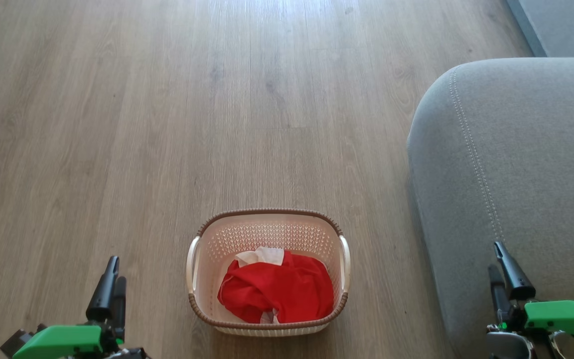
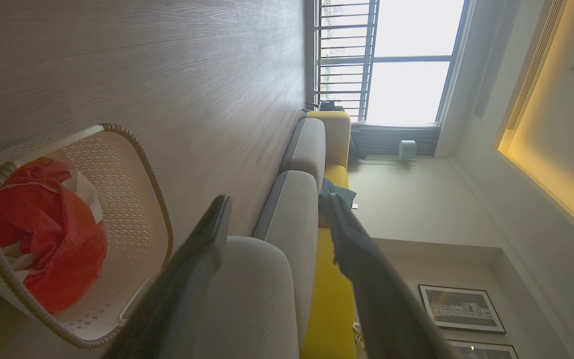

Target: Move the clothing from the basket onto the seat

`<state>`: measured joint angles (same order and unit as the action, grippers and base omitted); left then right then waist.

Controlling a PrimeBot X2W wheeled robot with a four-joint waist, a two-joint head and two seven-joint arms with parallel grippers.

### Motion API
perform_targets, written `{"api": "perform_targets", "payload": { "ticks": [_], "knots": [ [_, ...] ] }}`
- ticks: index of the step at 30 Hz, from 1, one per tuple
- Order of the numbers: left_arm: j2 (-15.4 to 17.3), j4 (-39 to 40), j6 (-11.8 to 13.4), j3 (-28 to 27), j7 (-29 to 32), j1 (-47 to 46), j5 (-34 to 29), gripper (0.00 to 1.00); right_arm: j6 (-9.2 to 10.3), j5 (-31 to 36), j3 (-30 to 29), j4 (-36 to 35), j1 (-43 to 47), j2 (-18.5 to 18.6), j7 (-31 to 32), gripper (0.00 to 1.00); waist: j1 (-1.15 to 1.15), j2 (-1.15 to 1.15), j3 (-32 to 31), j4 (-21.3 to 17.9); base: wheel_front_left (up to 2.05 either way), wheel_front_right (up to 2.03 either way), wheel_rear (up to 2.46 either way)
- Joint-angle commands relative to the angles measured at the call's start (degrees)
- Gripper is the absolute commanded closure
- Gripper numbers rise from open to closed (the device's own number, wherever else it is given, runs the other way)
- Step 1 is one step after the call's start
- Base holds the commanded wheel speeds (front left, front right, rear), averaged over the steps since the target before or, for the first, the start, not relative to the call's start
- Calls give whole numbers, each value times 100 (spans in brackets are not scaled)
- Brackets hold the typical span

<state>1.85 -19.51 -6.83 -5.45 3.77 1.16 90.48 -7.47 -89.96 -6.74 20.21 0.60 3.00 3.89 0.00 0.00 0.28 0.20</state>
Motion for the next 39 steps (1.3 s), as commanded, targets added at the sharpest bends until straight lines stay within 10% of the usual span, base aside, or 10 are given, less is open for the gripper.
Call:
{"api": "perform_targets", "payload": {
  "ticks": [1,39],
  "knots": [
    [28,207,-10,-73,-60,-297,-73,0,-1,73,10,-232,-287,-1,-58,0,0,0,-1,6,0,0,0],
    [54,1427,-29,-513,-697,-559,-1888,0,-2,3277,88,-1576,-646,-5,-700,0,0,0,-9,327,0,0,0]
  ]
}}
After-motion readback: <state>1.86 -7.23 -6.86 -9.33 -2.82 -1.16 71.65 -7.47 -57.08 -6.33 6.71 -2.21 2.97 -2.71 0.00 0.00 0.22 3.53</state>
